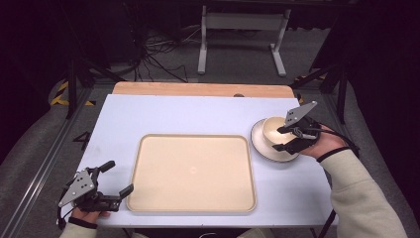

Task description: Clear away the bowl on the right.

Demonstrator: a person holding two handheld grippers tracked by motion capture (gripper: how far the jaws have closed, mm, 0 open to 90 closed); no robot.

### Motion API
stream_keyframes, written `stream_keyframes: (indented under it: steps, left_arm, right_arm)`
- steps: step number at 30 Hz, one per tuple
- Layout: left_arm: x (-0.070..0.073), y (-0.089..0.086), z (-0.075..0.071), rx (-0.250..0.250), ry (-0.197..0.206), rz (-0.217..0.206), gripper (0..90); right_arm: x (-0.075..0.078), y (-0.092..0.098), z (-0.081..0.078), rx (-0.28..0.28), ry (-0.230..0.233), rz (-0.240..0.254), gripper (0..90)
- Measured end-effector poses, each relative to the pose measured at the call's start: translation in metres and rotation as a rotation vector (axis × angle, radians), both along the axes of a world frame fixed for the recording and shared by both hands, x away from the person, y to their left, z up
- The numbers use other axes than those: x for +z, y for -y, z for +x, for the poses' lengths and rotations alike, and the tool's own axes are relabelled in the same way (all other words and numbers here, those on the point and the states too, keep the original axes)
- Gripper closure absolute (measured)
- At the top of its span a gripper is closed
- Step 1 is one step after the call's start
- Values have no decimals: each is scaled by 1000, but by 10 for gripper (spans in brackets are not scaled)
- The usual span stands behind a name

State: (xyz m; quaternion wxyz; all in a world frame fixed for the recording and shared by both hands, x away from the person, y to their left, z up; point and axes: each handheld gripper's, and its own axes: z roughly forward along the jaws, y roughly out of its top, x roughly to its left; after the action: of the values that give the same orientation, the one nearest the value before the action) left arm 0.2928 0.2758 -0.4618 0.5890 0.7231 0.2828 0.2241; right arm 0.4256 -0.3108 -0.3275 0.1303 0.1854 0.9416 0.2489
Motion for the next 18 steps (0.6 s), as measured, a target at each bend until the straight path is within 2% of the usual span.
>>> stream_keyframes:
  steps: [5, 13, 18]
  left_arm:
    - [0, 0, 0, -2, 2, 2, 2]
    - [0, 0, 0, -2, 2, 1, 2]
    - [0, 0, 0, -2, 2, 1, 2]
  right_arm:
    - [-7, 3, 12, -19, -10, -6, 349]
    - [-24, 7, 27, -60, -73, -45, 345]
    - [-36, 8, 31, -67, -91, -57, 358]
